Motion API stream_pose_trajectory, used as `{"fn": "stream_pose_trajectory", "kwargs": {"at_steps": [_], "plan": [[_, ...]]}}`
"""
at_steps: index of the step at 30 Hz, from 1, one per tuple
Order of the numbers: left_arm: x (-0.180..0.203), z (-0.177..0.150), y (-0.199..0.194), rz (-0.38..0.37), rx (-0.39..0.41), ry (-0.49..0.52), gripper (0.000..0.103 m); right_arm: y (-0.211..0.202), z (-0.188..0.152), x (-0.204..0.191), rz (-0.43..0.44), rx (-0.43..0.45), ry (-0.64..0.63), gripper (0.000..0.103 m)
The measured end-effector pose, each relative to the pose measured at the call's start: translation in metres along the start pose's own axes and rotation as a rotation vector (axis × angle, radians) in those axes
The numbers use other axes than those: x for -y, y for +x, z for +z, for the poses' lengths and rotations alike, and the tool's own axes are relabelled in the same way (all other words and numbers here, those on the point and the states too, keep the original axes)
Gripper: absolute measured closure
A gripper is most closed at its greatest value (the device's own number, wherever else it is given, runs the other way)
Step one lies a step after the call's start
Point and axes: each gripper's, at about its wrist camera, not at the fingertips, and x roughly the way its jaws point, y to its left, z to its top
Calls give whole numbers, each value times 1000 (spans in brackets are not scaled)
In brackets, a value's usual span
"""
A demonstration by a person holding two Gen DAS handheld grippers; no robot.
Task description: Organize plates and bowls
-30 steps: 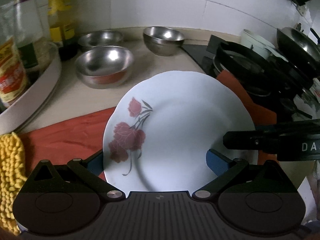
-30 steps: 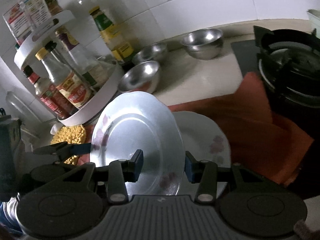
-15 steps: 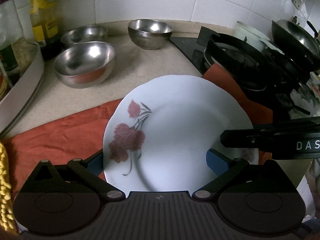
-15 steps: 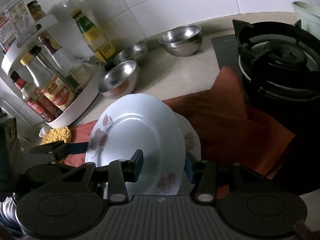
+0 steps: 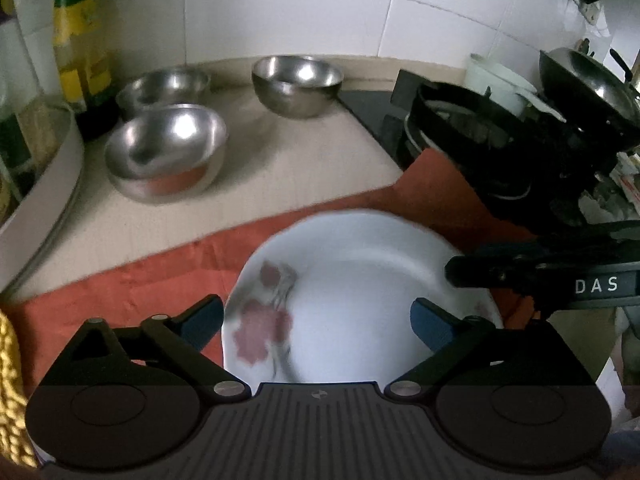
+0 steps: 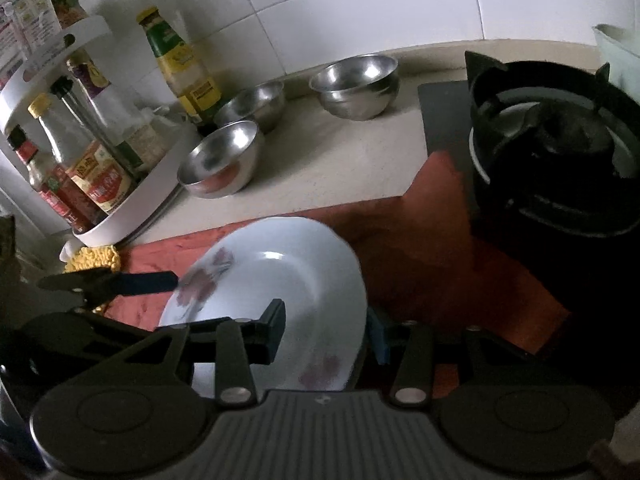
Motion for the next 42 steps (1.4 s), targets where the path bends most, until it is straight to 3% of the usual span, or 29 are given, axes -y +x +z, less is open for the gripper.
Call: {"fn": "stream_pose_trajectory", "kwargs": {"at_steps": [5, 9, 22, 27, 34, 38, 42], "plan": [[-11, 6, 2, 26, -1, -27, 2, -7, 9, 2, -34, 61, -61, 60], [-23, 12, 3, 62, 5, -56, 2, -2, 17, 7, -31, 58, -54, 60], [-76, 60, 9, 254, 58, -214, 1, 36, 73, -16, 73, 50, -160, 60], [-98, 72, 22, 269, 52, -323, 1, 67, 110, -35, 112, 48, -218, 58], [-108, 83, 49, 294, 26, -343, 5, 125, 148, -52, 141, -29, -210, 58], [-111, 86, 67, 258, -13, -339, 13, 153, 154, -57, 149, -88, -210, 58], [-114, 87, 82, 214, -48, -332, 24, 173, 152, -60, 160, -137, -205, 66]]}}
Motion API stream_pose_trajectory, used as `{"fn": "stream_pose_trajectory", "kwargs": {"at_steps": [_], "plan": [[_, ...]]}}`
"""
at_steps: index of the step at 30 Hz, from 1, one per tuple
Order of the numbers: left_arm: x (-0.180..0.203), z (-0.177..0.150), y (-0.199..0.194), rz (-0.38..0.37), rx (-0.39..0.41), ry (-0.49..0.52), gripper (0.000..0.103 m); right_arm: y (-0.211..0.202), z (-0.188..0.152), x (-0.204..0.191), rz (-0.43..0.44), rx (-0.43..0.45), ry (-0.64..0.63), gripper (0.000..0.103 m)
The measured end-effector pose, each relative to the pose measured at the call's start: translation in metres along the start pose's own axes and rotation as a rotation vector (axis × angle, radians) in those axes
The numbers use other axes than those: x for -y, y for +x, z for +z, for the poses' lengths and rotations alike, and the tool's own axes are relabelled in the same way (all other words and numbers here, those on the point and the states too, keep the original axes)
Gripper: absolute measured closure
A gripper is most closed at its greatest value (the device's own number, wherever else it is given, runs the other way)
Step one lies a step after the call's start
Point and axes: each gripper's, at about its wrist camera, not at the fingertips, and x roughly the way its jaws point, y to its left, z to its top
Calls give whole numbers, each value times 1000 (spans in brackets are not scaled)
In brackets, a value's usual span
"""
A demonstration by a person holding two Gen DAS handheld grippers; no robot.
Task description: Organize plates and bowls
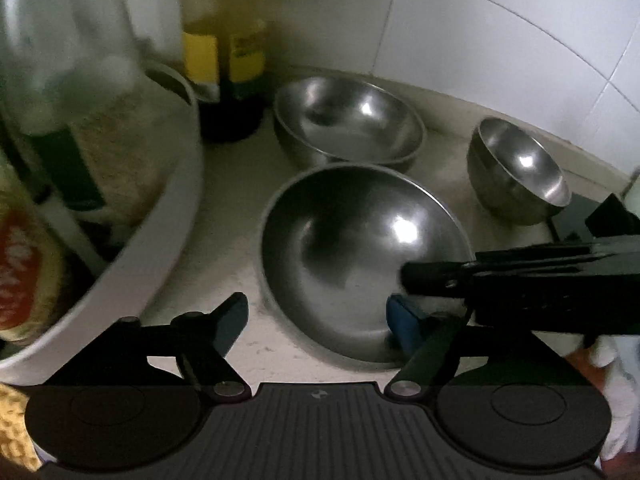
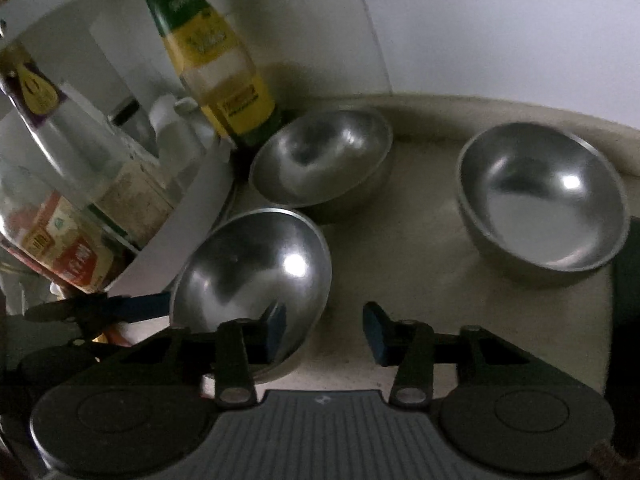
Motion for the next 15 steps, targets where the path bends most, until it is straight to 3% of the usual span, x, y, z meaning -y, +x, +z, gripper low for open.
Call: {"fn": "stream_pose_trajectory", "kwargs": {"at_steps": [4, 6, 15], "plan": [[1, 0, 1, -32, -7, 11, 34, 18, -1, 9, 43, -51, 55, 78], [4, -1, -2, -46, -11, 24, 33, 17, -2, 12, 71, -56, 76, 82], [31, -18, -14, -124, -25, 106, 29, -17, -18, 15, 69, -78, 94, 82]]}}
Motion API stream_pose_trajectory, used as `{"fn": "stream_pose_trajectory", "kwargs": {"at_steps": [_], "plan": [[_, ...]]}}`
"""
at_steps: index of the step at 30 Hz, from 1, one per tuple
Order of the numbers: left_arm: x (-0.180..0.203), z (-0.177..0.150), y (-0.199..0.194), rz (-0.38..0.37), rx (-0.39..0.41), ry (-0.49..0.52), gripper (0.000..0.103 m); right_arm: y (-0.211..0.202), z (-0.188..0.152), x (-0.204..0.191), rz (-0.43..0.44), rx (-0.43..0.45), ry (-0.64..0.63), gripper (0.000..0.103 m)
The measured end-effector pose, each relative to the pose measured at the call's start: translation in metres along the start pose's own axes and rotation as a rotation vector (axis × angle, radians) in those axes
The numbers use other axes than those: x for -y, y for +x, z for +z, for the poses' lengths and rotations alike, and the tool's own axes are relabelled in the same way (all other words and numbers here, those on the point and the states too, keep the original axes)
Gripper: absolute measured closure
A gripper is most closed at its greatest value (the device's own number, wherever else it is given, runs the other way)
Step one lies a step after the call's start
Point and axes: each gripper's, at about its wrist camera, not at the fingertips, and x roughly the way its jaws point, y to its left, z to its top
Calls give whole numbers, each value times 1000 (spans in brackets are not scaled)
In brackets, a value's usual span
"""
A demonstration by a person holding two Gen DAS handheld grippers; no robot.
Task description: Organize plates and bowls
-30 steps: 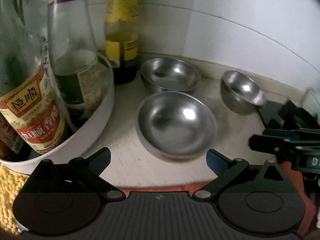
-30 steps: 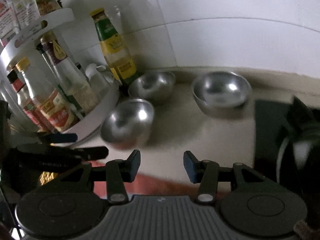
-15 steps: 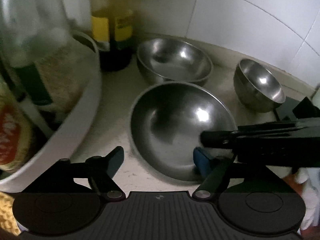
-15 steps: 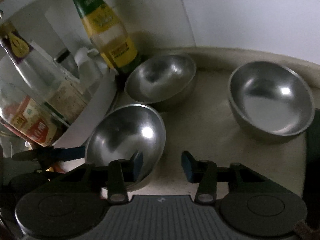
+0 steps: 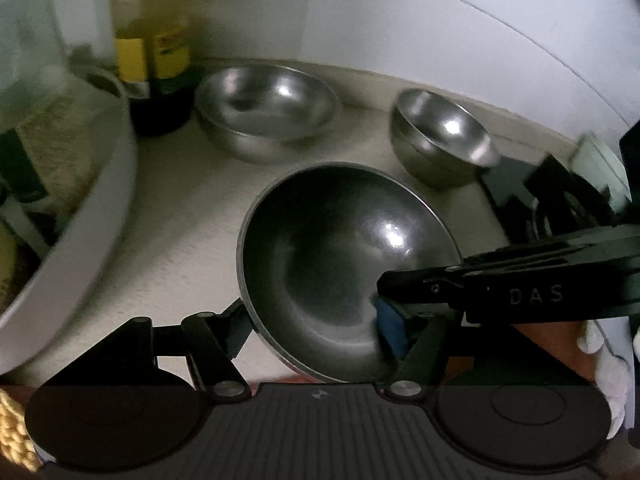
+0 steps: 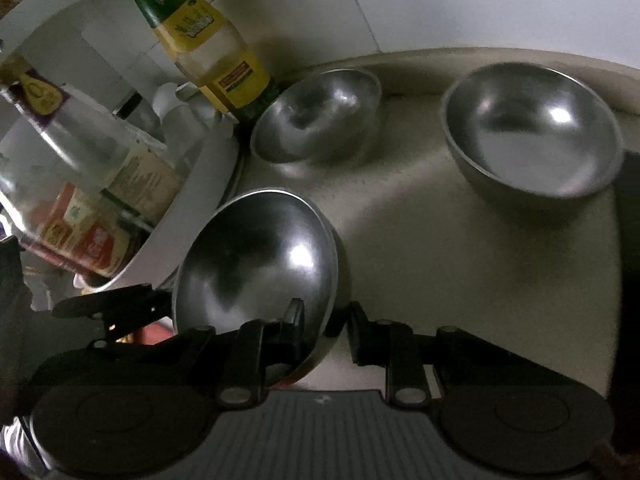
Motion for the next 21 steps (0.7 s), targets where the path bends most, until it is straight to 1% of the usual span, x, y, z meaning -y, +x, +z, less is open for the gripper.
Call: {"fn": "stream_pose_trajectory", "kwargs": {"at_steps": [2, 4, 5, 7, 12, 15, 17, 21], "plan": [[4, -2, 5, -3, -18, 4, 28, -4, -7, 4, -14, -4, 3, 82], [6, -3, 1, 4, -9, 14, 25, -4, -12, 11, -32, -27, 33, 80], [5, -2, -3, 8, 0, 17, 24, -7, -14, 13, -36, -25, 43, 80], [2, 0, -10, 14, 19, 16, 20, -15, -17, 15, -39, -10, 48, 80], [-2, 4, -26, 46, 56, 18, 19, -42, -16, 23, -44, 42, 53, 79], [-2, 8, -31, 49, 73, 26, 18, -58, -15, 26, -58, 73, 48, 77], [-1, 12, -32, 55, 84, 30, 15, -66, -12, 28, -68, 92, 47, 75], [-5, 26, -33, 92, 96, 23, 11, -74, -2, 35, -100, 118, 57, 73]]}}
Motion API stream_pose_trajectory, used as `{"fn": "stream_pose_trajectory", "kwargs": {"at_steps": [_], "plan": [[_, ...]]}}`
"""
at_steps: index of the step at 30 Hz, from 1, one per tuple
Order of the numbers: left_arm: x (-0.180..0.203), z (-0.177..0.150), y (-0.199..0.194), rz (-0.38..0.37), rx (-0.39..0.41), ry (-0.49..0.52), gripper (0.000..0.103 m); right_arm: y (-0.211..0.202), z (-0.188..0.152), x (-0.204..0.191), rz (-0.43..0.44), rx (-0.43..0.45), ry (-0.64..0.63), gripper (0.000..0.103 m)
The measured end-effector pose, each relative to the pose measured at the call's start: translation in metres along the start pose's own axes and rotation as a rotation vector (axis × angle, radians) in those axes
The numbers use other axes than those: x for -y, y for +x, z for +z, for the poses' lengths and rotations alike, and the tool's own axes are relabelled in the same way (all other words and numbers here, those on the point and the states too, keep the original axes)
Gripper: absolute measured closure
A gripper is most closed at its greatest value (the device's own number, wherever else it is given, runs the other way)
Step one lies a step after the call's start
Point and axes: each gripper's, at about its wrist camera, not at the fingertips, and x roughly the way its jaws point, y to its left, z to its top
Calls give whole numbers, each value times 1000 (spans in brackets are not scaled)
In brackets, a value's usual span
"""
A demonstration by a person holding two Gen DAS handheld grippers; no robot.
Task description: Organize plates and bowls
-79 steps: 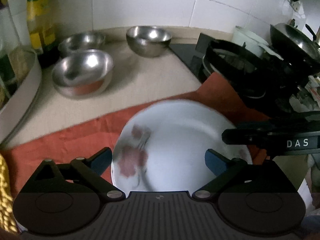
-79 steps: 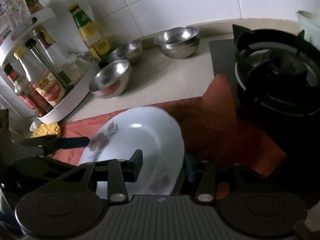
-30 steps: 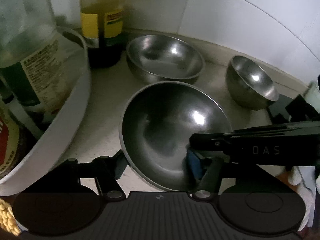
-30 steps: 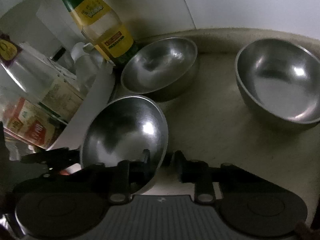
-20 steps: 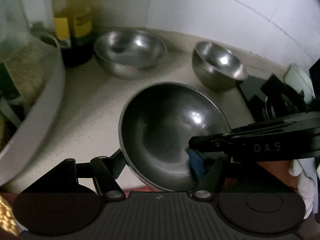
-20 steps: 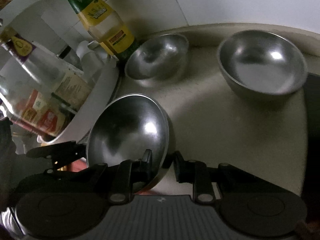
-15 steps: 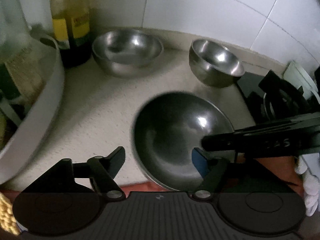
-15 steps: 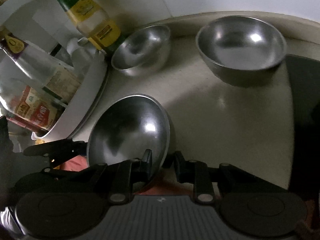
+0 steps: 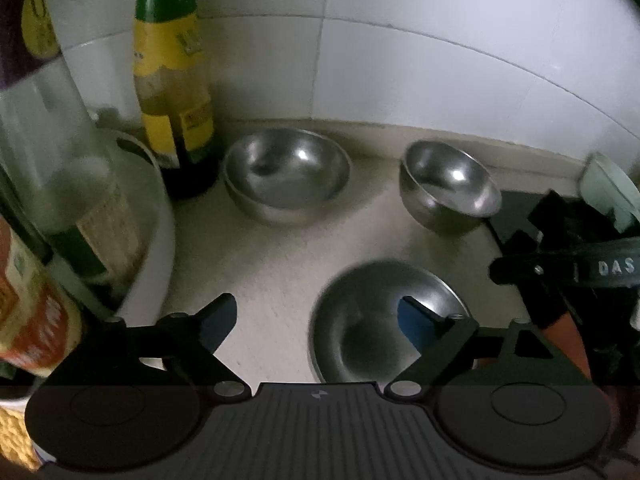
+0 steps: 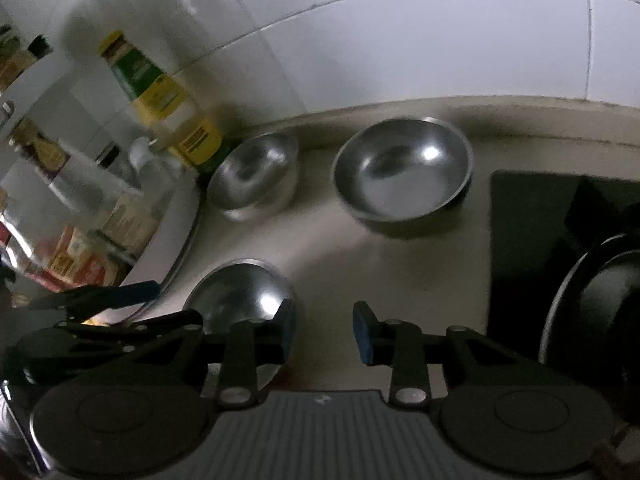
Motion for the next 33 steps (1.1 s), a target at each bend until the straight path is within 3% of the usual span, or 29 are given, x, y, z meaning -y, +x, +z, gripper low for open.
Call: {"fn": "stream_pose_trajectory", "kwargs": {"at_steps": [12, 19, 25, 33], "plan": [[-10, 32, 24, 80, 2, -38, 7, 21, 31, -12, 28, 11, -48, 70], [-21, 49, 38, 110, 13, -115, 7, 48, 63, -27, 70, 13, -53, 70], [-17, 60, 54, 109, 7, -133, 6, 67, 100, -42, 45, 42, -122, 70], [-30, 67, 83, 116, -26, -221, 5, 107, 124, -42, 53, -2, -124, 69]]}}
